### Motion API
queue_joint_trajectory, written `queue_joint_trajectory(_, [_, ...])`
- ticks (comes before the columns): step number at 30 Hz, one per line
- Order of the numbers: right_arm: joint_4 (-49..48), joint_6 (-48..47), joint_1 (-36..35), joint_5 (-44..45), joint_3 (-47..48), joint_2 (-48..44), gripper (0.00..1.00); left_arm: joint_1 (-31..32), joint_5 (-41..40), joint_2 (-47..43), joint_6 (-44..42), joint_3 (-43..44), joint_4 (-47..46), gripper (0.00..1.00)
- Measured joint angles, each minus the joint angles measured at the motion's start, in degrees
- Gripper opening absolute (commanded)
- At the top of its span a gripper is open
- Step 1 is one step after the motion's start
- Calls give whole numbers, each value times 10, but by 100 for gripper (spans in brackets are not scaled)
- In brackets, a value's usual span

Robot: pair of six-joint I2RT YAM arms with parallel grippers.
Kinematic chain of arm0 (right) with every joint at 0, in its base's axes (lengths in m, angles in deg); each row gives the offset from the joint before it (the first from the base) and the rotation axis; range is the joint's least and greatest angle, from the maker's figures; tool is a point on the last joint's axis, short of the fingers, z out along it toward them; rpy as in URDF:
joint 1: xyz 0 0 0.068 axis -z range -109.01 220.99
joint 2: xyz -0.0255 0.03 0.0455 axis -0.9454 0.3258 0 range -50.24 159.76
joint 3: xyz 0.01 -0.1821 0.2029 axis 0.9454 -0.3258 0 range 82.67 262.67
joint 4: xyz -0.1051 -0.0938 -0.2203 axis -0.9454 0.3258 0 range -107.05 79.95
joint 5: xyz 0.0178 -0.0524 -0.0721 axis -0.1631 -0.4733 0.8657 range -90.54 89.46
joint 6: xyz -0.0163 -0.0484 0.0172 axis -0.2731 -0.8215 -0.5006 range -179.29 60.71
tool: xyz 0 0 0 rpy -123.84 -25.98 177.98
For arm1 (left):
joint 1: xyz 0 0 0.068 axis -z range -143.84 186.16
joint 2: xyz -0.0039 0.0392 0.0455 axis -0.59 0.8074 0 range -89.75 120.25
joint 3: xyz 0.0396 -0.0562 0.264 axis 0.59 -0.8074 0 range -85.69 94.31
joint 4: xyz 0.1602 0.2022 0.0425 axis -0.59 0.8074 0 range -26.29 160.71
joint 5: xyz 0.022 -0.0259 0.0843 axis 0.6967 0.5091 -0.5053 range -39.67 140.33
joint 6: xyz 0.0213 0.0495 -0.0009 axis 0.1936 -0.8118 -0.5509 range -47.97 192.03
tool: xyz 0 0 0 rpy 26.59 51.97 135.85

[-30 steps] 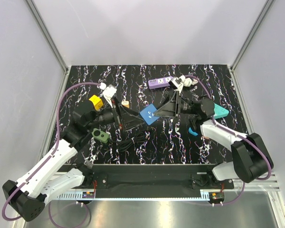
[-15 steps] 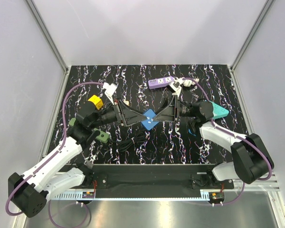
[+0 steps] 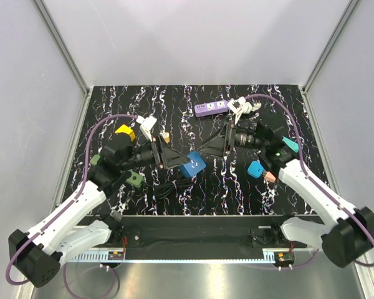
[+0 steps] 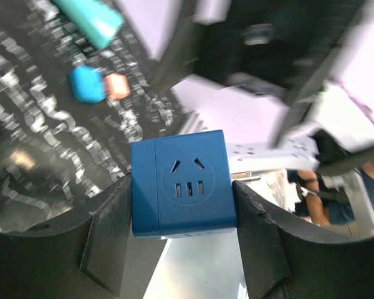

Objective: Insert the plug

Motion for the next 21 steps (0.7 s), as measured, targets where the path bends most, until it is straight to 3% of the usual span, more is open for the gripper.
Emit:
queue_joint_trajectory(7, [188, -147, -10, 78, 28, -49, 100, -3, -48, 5, -12, 6, 94, 0])
queue_joint_trajectory(13, [283, -219, -105, 183, 37, -48, 100, -3, -87, 13, -23, 30, 148, 0])
queue_joint_trajectory(21, [320, -259, -132, 242, 61, -46, 100, -3, -124, 15, -33, 52, 186, 0])
